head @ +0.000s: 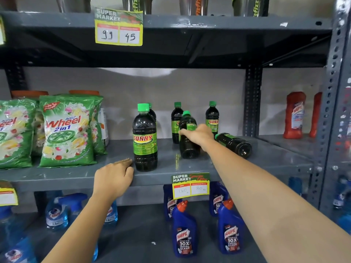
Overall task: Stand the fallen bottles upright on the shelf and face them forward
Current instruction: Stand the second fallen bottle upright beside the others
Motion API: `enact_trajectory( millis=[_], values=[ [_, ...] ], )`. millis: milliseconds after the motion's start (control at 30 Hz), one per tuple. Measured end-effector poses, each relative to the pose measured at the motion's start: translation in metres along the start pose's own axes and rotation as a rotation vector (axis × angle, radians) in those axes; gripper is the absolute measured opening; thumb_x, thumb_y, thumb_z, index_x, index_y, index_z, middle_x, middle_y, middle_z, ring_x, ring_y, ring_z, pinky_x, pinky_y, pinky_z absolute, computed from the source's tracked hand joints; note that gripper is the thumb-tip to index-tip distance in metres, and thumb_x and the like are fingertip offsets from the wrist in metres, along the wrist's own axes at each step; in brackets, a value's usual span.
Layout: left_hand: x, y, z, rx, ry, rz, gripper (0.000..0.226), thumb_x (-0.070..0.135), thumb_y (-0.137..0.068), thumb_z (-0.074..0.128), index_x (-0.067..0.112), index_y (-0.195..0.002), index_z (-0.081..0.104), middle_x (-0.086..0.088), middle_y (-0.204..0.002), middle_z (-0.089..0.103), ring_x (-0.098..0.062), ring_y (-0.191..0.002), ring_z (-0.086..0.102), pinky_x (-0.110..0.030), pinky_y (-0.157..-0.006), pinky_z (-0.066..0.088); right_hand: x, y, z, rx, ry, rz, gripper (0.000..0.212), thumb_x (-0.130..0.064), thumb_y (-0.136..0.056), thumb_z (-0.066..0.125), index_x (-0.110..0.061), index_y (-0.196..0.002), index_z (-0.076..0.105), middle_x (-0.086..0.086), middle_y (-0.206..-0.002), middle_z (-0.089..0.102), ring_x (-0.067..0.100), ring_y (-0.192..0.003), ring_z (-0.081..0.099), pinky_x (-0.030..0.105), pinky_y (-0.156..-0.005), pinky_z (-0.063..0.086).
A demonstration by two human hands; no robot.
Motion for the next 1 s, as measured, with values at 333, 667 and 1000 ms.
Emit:
enact_trajectory(
  millis=[333,667,1000],
  values=[
    [0.001,0.001,-0.003,-0.019,0.039,-0.004,0.043,0.030,-0.093,0.035,0.033,-0.131,0.055,0.002,-0.135,0.058,-0.027,-0.115,0.057,-0.033,-0.081,0.045,0.008,0.022,0.016,0.182,-0.093,-0.259,0.069,-0.052,-0.059,0.084,-0.019,-0.110,0.051,-0.002,-0.105,0.059,0.019,-0.097,0.058,0.040,-0.083,0.051],
    [0.000,0.002,-0.004,-0.027,0.062,0.002,0.062,0.039,-0.080,0.020,0.031,-0.129,0.057,0.008,-0.139,0.054,-0.023,-0.121,0.055,-0.032,-0.086,0.046,0.011,0.024,0.005,-0.013,-0.431,-0.173,0.104,-0.052,-0.064,0.084,-0.026,-0.144,0.022,0.004,-0.146,0.034,0.022,-0.131,0.039,0.037,-0.102,0.035],
    [-0.002,0.000,0.000,-0.026,0.055,0.014,0.052,0.037,-0.087,0.026,0.032,-0.128,0.058,0.008,-0.137,0.056,-0.023,-0.117,0.057,-0.031,-0.083,0.046,0.033,0.013,0.005,-0.282,-0.311,-0.126,0.086,-0.020,-0.066,0.089,-0.017,-0.138,0.042,0.002,-0.131,0.056,0.018,-0.117,0.055,0.033,-0.098,0.043]
  ],
)
Point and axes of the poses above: each hand's wrist, its own y-axis away from the middle knuckle, its own z-axis out of the palm, x = y × z, the point moved 2 cm from there along -y, towards the middle knuckle
